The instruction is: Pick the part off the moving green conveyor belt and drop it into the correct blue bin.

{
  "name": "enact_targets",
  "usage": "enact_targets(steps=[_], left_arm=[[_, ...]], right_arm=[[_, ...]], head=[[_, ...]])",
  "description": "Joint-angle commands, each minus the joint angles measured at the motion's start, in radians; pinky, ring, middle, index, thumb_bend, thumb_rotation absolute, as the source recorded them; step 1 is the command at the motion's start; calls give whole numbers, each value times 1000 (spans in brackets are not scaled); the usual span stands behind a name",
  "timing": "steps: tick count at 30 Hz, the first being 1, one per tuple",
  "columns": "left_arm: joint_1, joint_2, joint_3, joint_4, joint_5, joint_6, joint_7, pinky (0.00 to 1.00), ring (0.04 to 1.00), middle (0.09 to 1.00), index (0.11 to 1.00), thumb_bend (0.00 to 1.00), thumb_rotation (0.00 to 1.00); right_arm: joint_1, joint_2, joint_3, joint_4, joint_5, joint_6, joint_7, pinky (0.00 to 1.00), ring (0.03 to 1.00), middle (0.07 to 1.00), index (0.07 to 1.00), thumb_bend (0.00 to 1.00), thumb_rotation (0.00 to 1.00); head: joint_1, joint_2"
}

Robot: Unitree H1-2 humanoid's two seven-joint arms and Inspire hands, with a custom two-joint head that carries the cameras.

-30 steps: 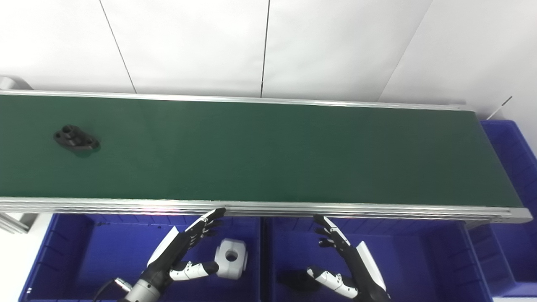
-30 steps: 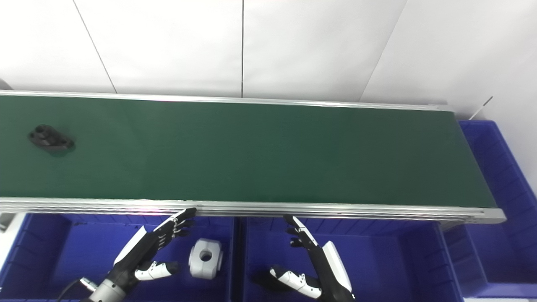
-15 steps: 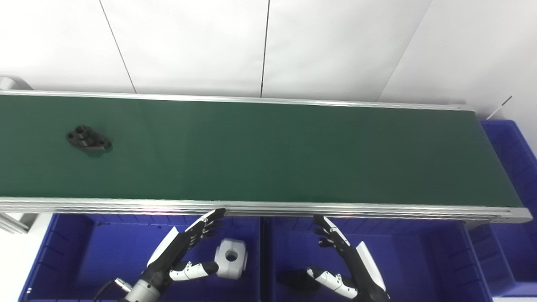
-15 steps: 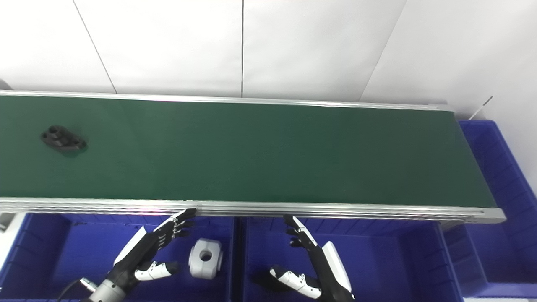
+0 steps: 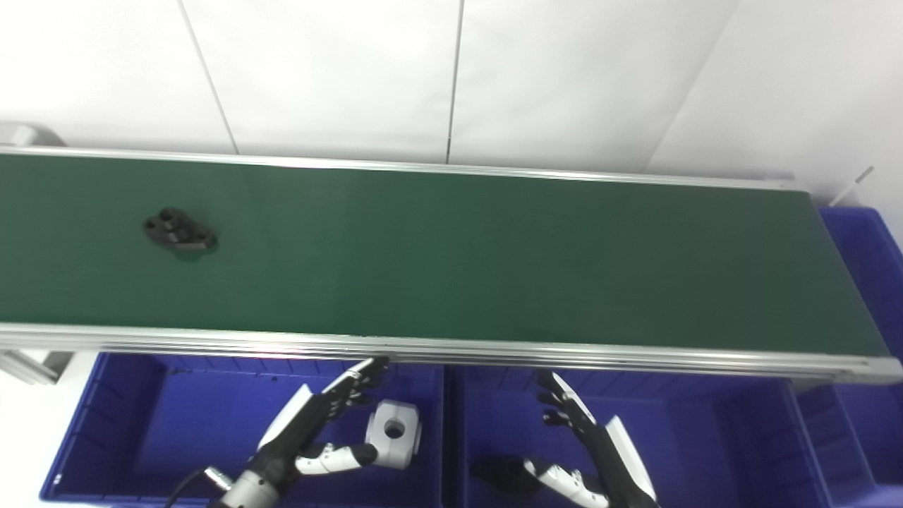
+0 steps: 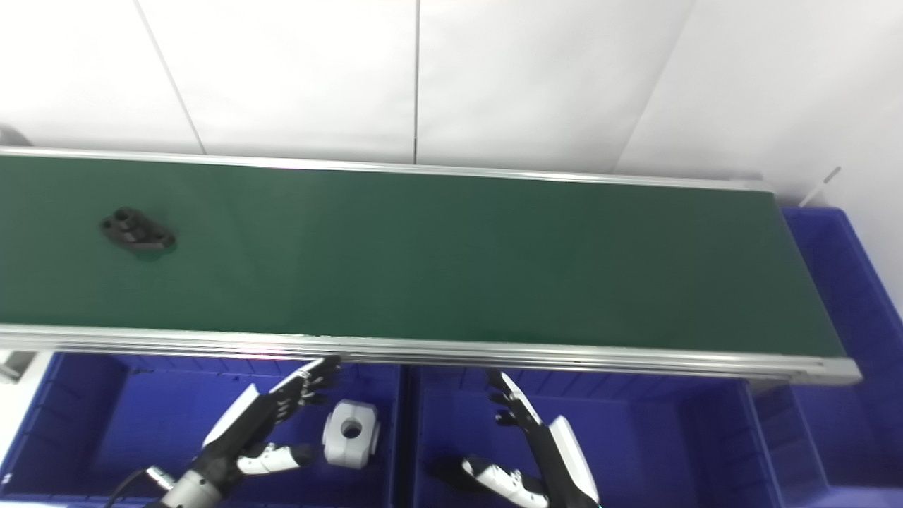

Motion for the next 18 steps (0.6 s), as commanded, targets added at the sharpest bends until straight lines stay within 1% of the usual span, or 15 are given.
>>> enact_targets(steps=[1,2,5,6,7,8,9,10,11,12,13,15,18], left_arm=[[-10,-10,-14,-1,11,-41,32,800,877,915,939,900,720],[-11,-11,-19,3,13,-41,39,799,876,916,938,905,719],[-15,-15,-34,15,14,-41,53,803,874,921,937,912,709],[-17,-15,-39,18,15,-41,58,805,875,923,938,912,708],[-20,-14,-49,21,23,-41,71,804,873,923,937,912,709],[-23,-12,-56,24,28,-41,82,796,869,921,934,911,711],[-26,-9,-66,26,36,-41,95,795,869,921,934,911,712],[-28,-6,-73,28,42,-41,106,789,867,918,932,910,711],[-30,-4,-80,29,45,-41,113,786,866,917,931,910,710],[-31,-2,-86,30,47,-41,120,787,865,912,930,916,707],[-32,0,-92,34,47,-41,125,787,865,911,929,918,706],[-37,5,-105,41,46,-41,138,783,859,906,921,923,692],[-44,10,-122,53,38,-41,159,778,851,907,914,917,678]], right_arm=[[3,-14,-8,-3,22,-65,-15,723,866,931,947,789,809],[1,-16,-7,1,23,-67,-17,716,865,933,947,791,811],[-7,-26,1,22,29,-68,-27,710,871,943,953,781,811],[-9,-29,3,26,29,-68,-31,705,870,944,954,774,811],[-10,-30,3,31,30,-68,-31,701,870,945,954,777,814],[-10,-30,2,35,31,-68,-32,696,871,948,953,789,820],[-9,-32,2,36,30,-68,-33,695,871,948,953,791,820],[-8,-33,2,37,30,-68,-33,703,875,947,953,783,822],[-8,-36,4,38,29,-68,-39,707,877,947,953,779,823],[-8,-39,7,39,28,-68,-44,715,876,944,952,766,819],[-8,-42,11,40,28,-68,-49,717,876,942,951,761,817],[-9,-45,16,42,27,-68,-55,729,880,944,952,744,807],[-15,-47,24,56,13,-68,-71,725,877,945,945,758,822]], head=[[22,-21],[25,-24],[43,-50],[44,-52],[54,-65],[54,-65],[67,-75],[67,-75],[82,-89],[85,-92],[91,-106],[91,-115],[78,-131]])
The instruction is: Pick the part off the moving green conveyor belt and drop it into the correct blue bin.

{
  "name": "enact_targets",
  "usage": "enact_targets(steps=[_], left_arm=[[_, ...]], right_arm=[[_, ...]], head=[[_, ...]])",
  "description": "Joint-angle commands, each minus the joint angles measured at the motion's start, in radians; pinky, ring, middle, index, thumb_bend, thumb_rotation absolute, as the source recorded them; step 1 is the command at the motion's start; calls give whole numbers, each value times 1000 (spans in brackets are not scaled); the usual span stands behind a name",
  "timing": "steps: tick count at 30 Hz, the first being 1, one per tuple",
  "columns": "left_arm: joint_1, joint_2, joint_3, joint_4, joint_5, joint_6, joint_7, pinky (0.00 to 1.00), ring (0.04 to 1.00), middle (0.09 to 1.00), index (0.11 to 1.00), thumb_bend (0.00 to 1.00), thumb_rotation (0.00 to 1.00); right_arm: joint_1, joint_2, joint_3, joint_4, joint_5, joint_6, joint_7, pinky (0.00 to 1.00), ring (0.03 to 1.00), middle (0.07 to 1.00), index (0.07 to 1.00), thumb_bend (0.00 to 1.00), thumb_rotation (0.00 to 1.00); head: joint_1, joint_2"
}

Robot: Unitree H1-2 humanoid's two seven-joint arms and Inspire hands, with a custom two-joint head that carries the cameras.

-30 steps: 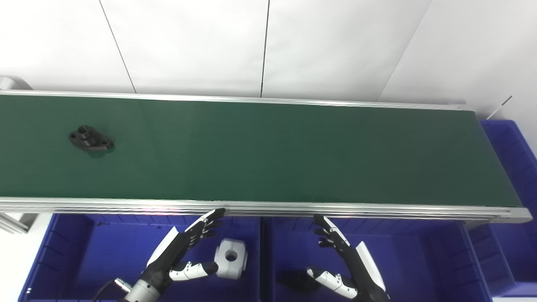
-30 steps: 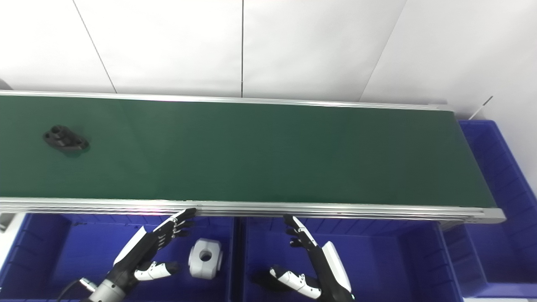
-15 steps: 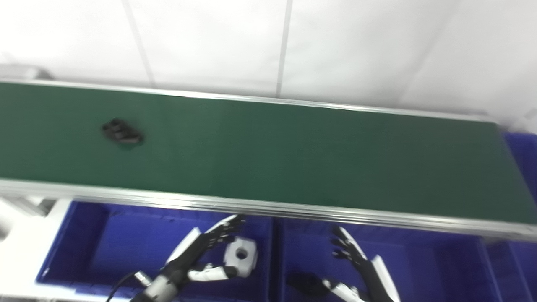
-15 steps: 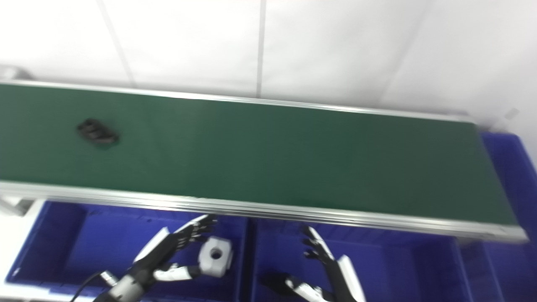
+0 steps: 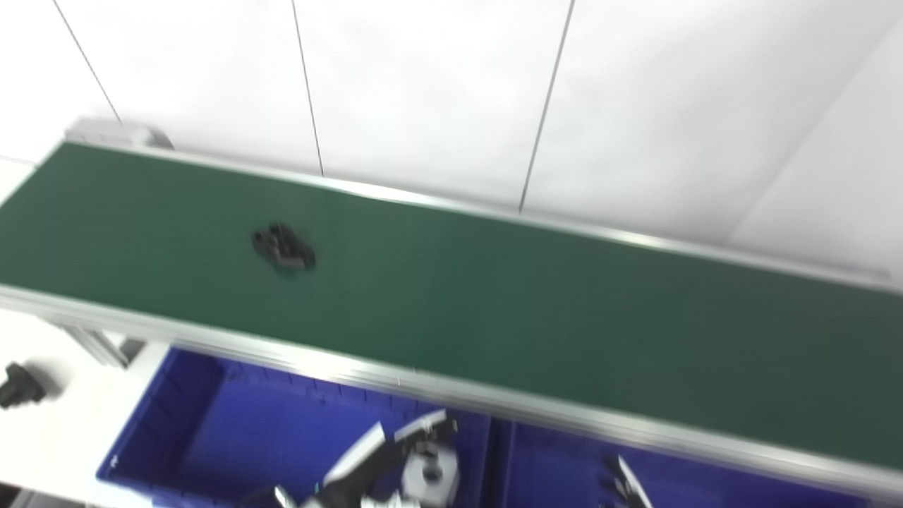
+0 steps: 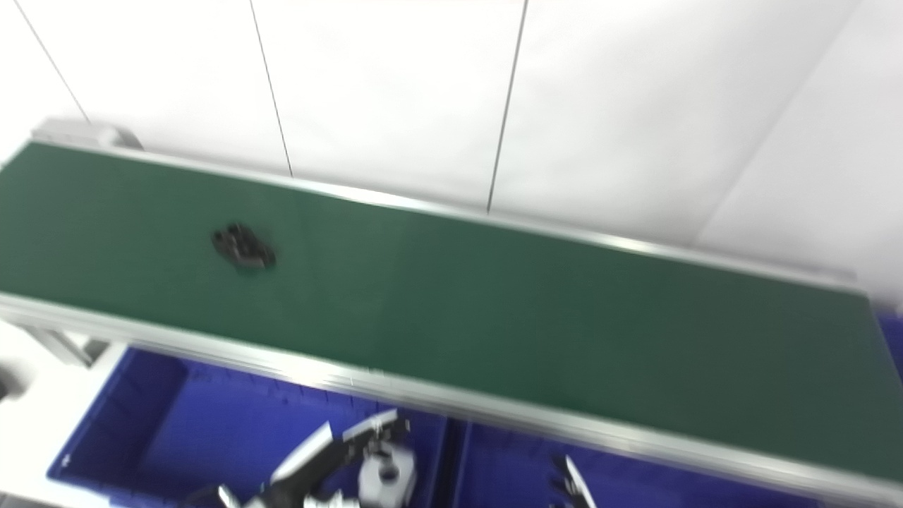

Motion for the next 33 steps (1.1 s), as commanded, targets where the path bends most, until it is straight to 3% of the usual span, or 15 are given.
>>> enact_targets(steps=[1,6,13,20,33], left_arm=[[-16,7,-12,-11,-9,-39,30,777,850,907,913,915,677],[-28,20,-36,4,-10,-39,50,768,851,904,909,919,674],[-32,26,-47,16,-16,-39,62,773,850,897,900,933,668],[-33,33,-51,13,-22,-39,60,781,855,901,901,913,651],[-34,40,-56,2,-20,-39,64,791,860,909,914,922,661]], right_arm=[[-7,-7,5,-7,-2,-60,-30,724,878,945,945,760,824],[-8,-9,15,2,15,-60,-26,723,883,952,944,749,798],[-8,0,10,5,15,-58,-21,715,883,954,943,744,769],[-6,2,6,-3,1,-55,-16,662,861,949,934,740,768],[-12,-5,24,1,11,-60,-36,683,858,933,931,733,757]], head=[[-8,-8],[-22,-42],[-31,-60],[-41,-55],[-70,-31]])
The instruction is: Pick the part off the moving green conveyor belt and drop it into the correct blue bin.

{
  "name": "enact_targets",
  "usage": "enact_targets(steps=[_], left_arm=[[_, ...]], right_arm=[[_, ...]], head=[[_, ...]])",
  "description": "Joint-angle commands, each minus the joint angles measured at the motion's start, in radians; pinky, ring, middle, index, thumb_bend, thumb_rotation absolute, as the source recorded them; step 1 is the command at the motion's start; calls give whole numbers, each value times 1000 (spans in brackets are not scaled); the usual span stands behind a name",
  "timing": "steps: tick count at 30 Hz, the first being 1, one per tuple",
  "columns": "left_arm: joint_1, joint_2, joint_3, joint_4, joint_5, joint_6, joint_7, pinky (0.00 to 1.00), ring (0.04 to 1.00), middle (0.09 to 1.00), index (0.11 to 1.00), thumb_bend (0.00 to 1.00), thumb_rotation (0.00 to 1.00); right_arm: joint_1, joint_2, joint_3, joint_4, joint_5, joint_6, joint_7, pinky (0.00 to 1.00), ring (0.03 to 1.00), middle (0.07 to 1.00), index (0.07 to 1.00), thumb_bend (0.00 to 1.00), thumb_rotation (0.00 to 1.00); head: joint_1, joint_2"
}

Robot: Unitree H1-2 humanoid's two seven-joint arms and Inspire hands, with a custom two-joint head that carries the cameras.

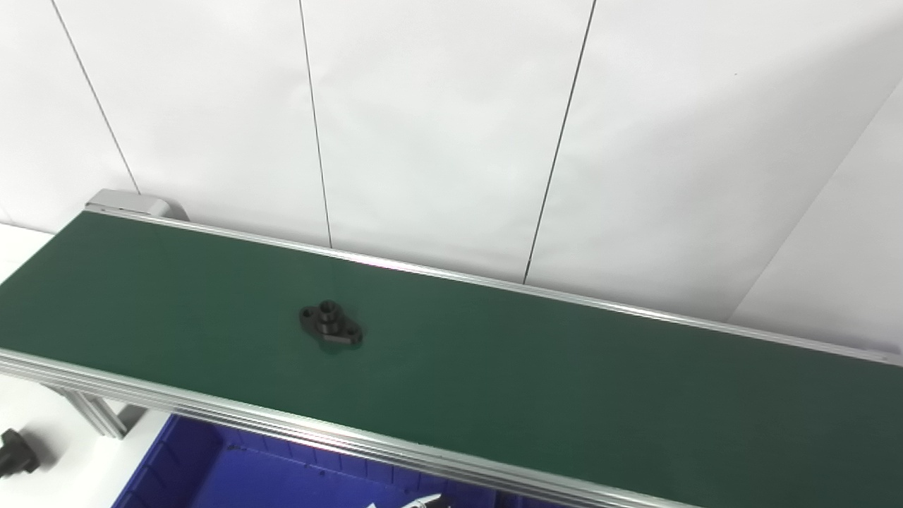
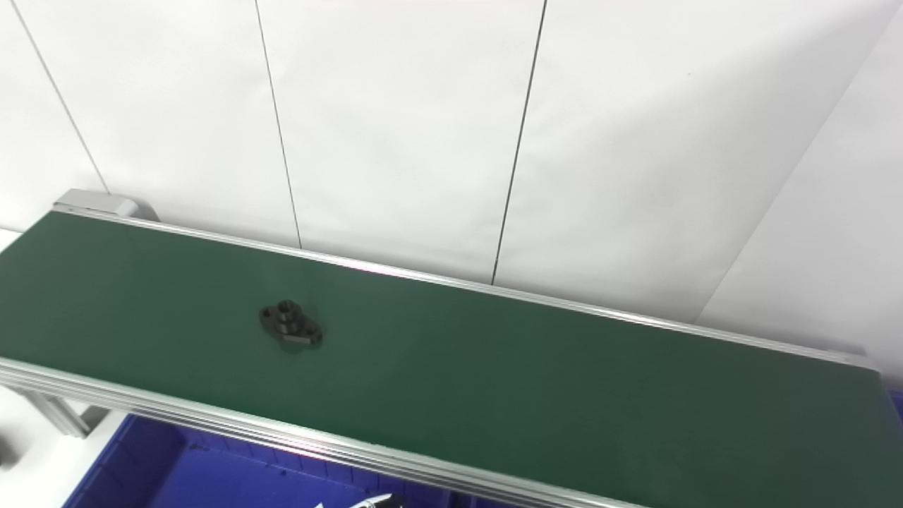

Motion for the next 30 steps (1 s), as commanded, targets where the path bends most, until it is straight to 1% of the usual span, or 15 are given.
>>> enact_targets(steps=[1,5,7,11,15,16,19,20,23,26,27,28,29,30], left_arm=[[-13,8,-5,-27,2,-39,18,788,859,908,915,923,667],[-15,9,-13,-29,6,-39,32,768,850,899,909,919,670],[-15,10,-14,-31,6,-39,33,761,847,897,906,916,669],[-14,11,-14,-30,-6,-39,26,773,853,905,912,920,666],[-14,13,-10,-30,-19,-39,17,790,861,914,919,912,657],[-12,14,-7,-33,-21,-39,15,791,861,915,921,913,657],[-7,19,-1,-42,-26,-39,8,793,862,919,928,915,659],[-5,21,2,-45,-28,-39,4,794,863,920,930,915,660],[-1,25,9,-52,-26,-39,0,799,869,924,935,937,666],[3,30,16,-60,-27,-39,-3,796,871,924,936,946,680],[5,31,19,-64,-30,-39,-3,796,872,924,937,946,681],[7,31,22,-66,-31,-39,-4,797,872,925,939,944,683],[9,33,25,-69,-34,-39,-8,797,873,925,940,943,684],[10,33,27,-72,-36,-39,-11,803,876,930,946,939,680]], right_arm=[[-1,-7,1,-24,14,-60,-13,686,862,935,933,734,758],[-2,-9,5,-20,1,-60,-27,677,859,934,934,755,781],[-4,-10,9,-18,3,-60,-31,681,860,932,929,757,775],[-3,-12,12,-21,-3,-60,-29,694,869,934,938,755,783],[-1,-4,8,-27,10,-59,-17,686,864,937,938,765,765],[-2,-3,9,-28,8,-59,-21,679,858,933,936,769,761],[-4,0,12,-30,-3,-59,-30,673,850,924,930,783,768],[-2,3,12,-33,-7,-59,-32,674,849,922,929,786,770],[2,8,12,-42,-22,-59,-41,667,841,911,918,792,766],[6,17,6,-50,-31,-56,-34,663,836,906,915,819,775],[5,18,10,-51,-24,-58,-38,665,836,905,913,819,766],[5,19,14,-52,-18,-59,-41,669,836,903,908,817,747],[4,20,15,-54,-23,-59,-47,671,836,902,906,815,737],[4,22,16,-55,-28,-60,-52,664,830,897,904,810,735]], head=[[0,1],[-1,3],[-5,5],[-20,10],[-48,22],[-67,30],[-85,38],[-105,47],[-122,55],[-151,71],[-162,81],[-162,81],[-172,92],[-174,94]])
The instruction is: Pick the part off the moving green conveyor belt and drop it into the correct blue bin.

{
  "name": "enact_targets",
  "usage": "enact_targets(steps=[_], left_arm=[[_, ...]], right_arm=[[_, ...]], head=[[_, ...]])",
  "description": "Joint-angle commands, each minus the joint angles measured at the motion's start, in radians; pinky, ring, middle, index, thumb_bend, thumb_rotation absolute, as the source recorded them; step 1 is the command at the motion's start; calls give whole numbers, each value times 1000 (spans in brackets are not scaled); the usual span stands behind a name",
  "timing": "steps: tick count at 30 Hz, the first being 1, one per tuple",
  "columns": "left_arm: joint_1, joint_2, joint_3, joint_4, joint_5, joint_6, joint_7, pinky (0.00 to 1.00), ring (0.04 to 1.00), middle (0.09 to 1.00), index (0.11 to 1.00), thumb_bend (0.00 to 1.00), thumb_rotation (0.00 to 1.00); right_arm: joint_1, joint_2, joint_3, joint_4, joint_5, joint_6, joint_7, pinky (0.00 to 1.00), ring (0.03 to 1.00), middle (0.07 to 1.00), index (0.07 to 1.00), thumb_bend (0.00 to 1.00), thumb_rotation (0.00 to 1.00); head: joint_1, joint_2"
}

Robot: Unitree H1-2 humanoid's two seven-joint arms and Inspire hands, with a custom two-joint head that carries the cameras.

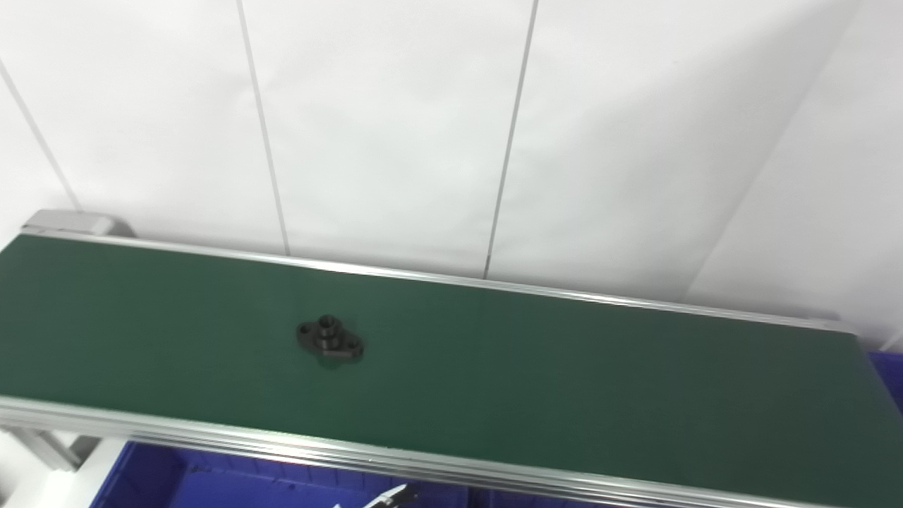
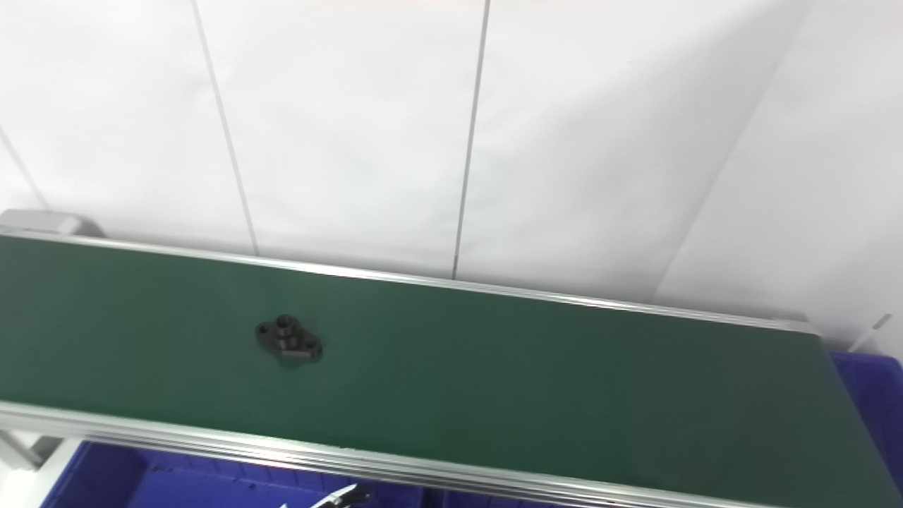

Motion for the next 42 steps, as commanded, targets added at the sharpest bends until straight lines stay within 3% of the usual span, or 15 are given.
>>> enact_targets(steps=[1,4,7,14,19,24,32,40,42], left_arm=[[2,15,12,-38,-13,-39,-9,804,877,931,948,938,679],[3,16,19,-43,-12,-39,-15,810,879,933,954,935,698],[5,16,28,-54,-12,-39,-19,819,883,935,957,933,708],[4,19,46,-59,-21,-39,-37,832,888,940,965,897,759],[1,19,64,-68,-42,-39,-71,827,874,927,956,893,742],[-2,17,80,-77,-44,-39,-94,813,860,911,944,917,750],[7,2,117,-98,-64,-39,-145,807,843,897,932,918,720],[8,-17,147,-89,-73,-39,-182,805,837,901,932,900,702],[8,-19,150,-84,-70,-39,-188,801,832,897,931,902,702]], right_arm=[[6,4,-1,-34,-7,-59,-31,662,828,895,904,808,734],[9,7,-3,-44,-14,-58,-32,662,829,893,906,812,744],[10,8,-6,-61,-10,-58,-27,674,836,898,911,805,741],[17,21,-18,-97,9,-53,-18,710,845,901,924,793,752],[8,24,-19,-122,3,-59,-46,703,820,880,912,779,742],[1,28,-28,-169,11,-59,-48,725,818,877,903,783,728],[-47,46,-52,-272,53,-58,-33,664,775,835,880,804,697],[-144,65,-99,-360,67,21,14,669,777,833,861,741,509],[-176,70,-110,-380,62,60,31,676,779,828,852,741,375]], head=[[-6,13],[-16,35],[-26,82],[-23,131],[-19,167],[-17,184],[-14,200],[-31,195],[-30,189]])
